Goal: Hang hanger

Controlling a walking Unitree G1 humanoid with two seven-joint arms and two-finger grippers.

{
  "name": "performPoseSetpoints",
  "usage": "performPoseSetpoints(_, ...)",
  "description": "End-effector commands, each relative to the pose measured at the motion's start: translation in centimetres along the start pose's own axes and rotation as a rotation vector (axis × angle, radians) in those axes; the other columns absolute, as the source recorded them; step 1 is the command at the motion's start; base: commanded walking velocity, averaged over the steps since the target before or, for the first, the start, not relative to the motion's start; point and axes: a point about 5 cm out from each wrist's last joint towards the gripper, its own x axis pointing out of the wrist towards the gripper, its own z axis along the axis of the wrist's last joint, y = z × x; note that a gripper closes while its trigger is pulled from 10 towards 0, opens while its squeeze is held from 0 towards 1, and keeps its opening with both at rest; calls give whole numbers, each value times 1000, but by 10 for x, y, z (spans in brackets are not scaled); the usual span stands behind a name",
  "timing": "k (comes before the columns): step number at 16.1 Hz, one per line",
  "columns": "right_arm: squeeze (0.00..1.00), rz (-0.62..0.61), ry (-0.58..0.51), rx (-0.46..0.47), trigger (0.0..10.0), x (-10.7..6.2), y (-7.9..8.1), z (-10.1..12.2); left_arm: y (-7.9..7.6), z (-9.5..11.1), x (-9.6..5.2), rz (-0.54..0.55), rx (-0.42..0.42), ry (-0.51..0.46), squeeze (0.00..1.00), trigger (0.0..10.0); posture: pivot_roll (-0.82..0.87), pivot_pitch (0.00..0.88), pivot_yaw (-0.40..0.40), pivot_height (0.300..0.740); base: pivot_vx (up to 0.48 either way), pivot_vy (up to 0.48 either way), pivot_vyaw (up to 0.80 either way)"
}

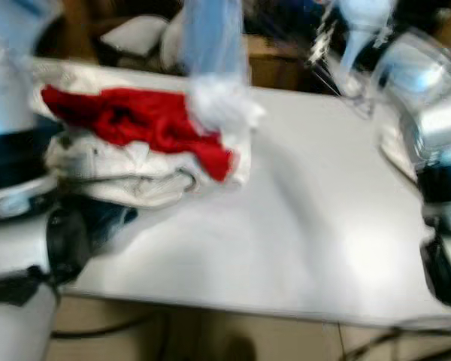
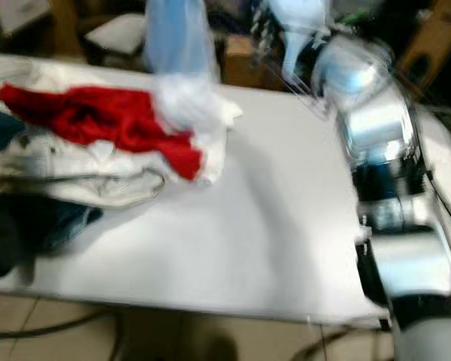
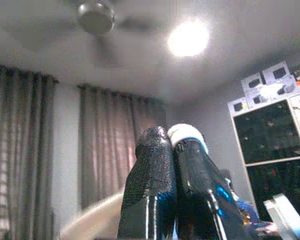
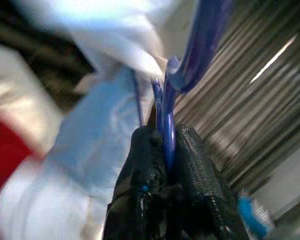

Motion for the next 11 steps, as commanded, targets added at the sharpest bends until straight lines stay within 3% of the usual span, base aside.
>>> performPoseSetpoints(1, 0, -131, -33, -36, 10000, -6, -28, 2, -8, 1, -4, -33, -12, 8, 0, 10000, 99, 0, -98, 740, 424, 0, 0)
performPoseSetpoints(2, 0, -28, -72, 0, 10000, -3, -21, 3, -5, -3, -24, 21, 4, 70, 0, 10000, 102, 0, -101, 740, 420, 0, 0)
performPoseSetpoints(3, 0, 175, -81, -3, 10000, -4, 1, -4, -1, -14, -47, 96, 21, 170, 0, 10000, 102, 0, -102, 740, 420, 0, 0)
performPoseSetpoints(4, 0, 285, -63, 6, 10000, -9, 16, -12, -1, -27, -61, 142, 33, 245, 0, 10000, 102, 0, -102, 740, 412, 0, 0)
performPoseSetpoints(5, 0, 444, -35, 30, 10000, -22, 40, -27, -5, -51, -86, 204, 47, 393, 0, 10000, 101, 0, -102, 740, 398, 0, 0)
performPoseSetpoints(6, 0, 584, 0, 45, 10000, -36, 61, -42, -14, -72, -106, 229, 55, 532, 0, 10000, 101, 0, -102, 740, 390, 0, 0)
performPoseSetpoints(7, 0, 722, 73, 84, 10000, -61, 83, -58, -30, -99, -131, 209, 82, 733, 0, 10000, 94, 0, -95, 740, 300, 0, 0)
performPoseSetpoints(8, 0, 783, 107, 108, 10000, -73, 92, -65, -37, -109, -142, 204, 82, 808, 0, 10000, 94, 0, -95, 740, 251, 0, 0)
performPoseSetpoints(9, 0, 905, 180, 164, 10000, -102, 111, -76, -48, -125, -161, 220, 64, 939, 0, 10000, 86, 0, -86, 740, 0, 0, 0)
performPoseSetpoints(10, 0, 984, 238, 205, 10000, -127, 121, -79, -53, -132, -170, 214, 71, 1015, 0, 10000, 80, 0, -75, 740, 0, 0, 0)
performPoseSetpoints(11, 0, 993, 258, 216, 10000, -135, 120, -79, -54, -132, -169, 201, 50, 1028, 0, 10000, 80, 0, -75, 740, 0, 0, 0)
